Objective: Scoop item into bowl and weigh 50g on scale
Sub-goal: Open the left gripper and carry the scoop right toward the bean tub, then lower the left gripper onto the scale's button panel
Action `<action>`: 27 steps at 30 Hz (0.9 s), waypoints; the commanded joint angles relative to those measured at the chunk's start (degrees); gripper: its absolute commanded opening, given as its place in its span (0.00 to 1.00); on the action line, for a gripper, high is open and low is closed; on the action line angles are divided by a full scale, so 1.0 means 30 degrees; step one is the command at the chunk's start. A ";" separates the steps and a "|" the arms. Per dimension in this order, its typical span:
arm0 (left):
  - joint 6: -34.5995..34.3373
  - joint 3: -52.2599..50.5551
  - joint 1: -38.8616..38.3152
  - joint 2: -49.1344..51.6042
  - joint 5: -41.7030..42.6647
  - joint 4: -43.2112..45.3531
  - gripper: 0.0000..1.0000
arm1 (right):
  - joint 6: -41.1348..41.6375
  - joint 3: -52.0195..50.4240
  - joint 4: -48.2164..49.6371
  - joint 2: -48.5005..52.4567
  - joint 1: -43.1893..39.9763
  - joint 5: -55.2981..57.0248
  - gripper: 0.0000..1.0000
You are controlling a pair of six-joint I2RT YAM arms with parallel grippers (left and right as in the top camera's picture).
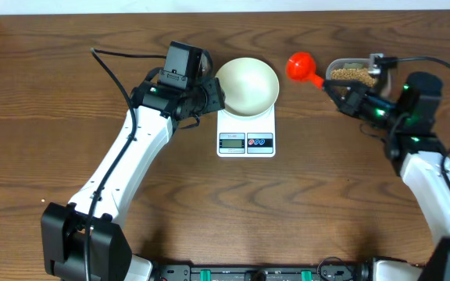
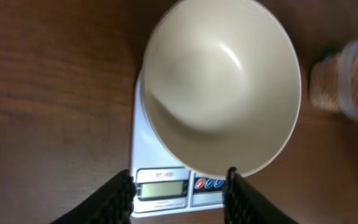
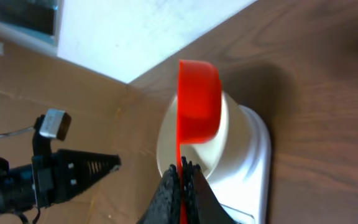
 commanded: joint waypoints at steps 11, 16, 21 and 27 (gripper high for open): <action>0.2055 0.0022 -0.2586 -0.1705 0.0262 -0.0969 0.07 | -0.8488 0.0342 -1.0258 -0.5209 -0.5537 0.1013 0.01; 0.2055 -0.0386 -0.4044 -0.1668 0.0095 -0.1377 0.07 | -0.9224 0.0262 -1.0994 -0.5020 -0.6142 0.0998 0.01; 0.1967 -0.1596 -0.5552 -0.1668 -0.0627 -0.1078 0.08 | -0.9224 0.0233 -1.1016 -0.4983 -0.6164 0.1013 0.01; 0.1632 -0.2929 -0.6513 -0.1326 -0.0962 -0.0335 0.07 | -0.9238 0.0233 -1.1132 -0.4983 -0.6156 0.1122 0.01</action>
